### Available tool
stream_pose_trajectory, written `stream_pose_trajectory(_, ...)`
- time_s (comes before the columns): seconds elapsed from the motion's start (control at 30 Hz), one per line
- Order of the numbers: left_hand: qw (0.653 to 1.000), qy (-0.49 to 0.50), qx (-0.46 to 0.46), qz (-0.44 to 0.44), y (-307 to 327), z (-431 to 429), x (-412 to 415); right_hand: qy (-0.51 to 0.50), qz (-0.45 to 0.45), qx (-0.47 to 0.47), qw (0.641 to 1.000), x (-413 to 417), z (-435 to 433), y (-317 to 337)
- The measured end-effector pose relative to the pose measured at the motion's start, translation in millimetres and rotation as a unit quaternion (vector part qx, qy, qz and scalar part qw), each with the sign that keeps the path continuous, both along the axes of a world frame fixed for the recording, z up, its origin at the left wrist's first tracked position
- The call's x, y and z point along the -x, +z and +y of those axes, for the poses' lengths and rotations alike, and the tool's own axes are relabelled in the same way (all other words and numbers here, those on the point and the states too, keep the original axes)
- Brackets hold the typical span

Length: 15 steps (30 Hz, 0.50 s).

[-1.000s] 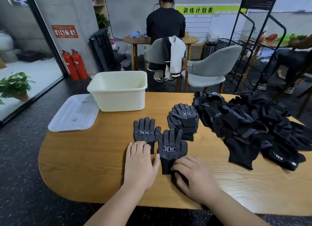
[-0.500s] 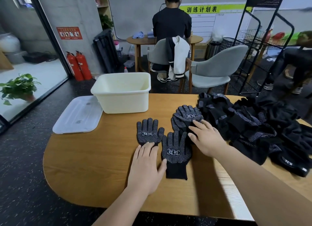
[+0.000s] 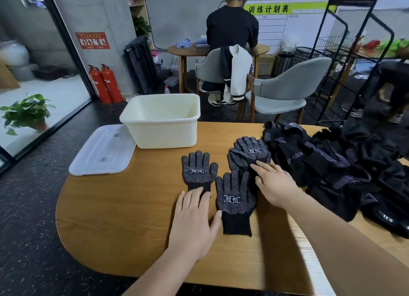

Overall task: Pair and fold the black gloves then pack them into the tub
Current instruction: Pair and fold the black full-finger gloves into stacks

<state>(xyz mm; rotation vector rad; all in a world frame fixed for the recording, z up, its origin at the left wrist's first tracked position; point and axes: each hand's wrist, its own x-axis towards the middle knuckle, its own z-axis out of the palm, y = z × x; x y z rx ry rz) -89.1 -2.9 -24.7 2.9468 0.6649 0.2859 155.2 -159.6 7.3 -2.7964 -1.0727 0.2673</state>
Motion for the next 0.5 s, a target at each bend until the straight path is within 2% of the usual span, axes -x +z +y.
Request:
stream_pose_trajectory(0.1,1.000,-0.005,0.012,0.009,2,0,0,-0.020,-0.002,-0.014,1.000,-8,8,2)
stream_pose_trajectory(0.3,1.000,-0.012,0.021,0.012,4,1,0,-0.067,-0.083,-0.086,0.991,-24,24,5)
stream_pose_trajectory(0.5,0.999,-0.020,0.028,0.013,1,3,-3,-0.112,-0.119,-0.138,0.977,-30,37,9)
